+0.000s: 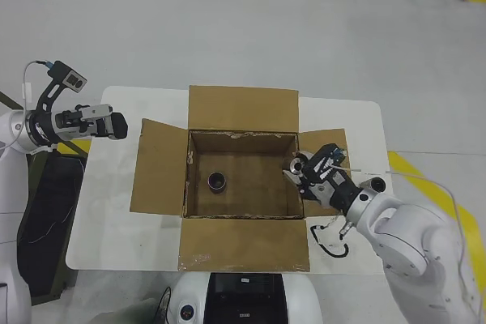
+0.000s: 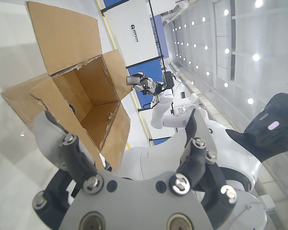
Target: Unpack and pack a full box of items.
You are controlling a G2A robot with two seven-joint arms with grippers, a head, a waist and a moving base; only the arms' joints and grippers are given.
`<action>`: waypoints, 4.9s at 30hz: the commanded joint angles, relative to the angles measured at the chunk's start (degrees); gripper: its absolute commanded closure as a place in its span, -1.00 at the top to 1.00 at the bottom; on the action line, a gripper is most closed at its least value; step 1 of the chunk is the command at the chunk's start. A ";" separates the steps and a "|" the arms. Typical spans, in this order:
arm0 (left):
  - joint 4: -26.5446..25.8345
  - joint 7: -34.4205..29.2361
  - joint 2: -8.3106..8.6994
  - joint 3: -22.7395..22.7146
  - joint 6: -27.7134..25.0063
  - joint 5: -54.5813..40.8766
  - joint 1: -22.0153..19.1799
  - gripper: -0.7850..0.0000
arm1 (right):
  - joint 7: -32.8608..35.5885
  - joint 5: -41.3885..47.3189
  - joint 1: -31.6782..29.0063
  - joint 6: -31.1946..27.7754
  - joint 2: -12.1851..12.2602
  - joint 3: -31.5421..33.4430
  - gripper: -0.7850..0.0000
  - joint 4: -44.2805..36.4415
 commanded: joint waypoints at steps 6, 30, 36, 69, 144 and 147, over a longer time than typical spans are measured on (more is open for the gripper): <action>0.00 0.00 0.00 0.00 0.00 0.00 0.00 1.00 | 0.24 -0.14 -0.75 -0.12 0.20 0.70 -1.00 -1.05; 0.00 0.00 0.00 0.00 0.00 0.00 0.00 1.00 | -0.43 1.10 -3.91 0.34 0.79 5.97 -1.00 -3.11; 0.00 0.00 0.00 0.00 0.00 0.00 0.00 1.00 | -1.13 3.47 -9.97 0.65 1.42 14.65 -1.00 -5.55; 0.00 0.00 0.00 0.00 0.00 0.00 0.00 1.00 | -5.29 1.13 -29.18 -1.80 2.26 30.25 -1.00 -1.16; 0.00 0.00 0.00 0.00 0.00 0.00 0.00 1.00 | -15.03 -6.18 -15.37 9.97 2.09 16.51 0.39 29.31; 0.00 0.00 0.00 0.00 0.00 0.00 0.00 1.00 | -15.29 -5.50 -15.57 10.08 2.11 16.94 0.43 29.04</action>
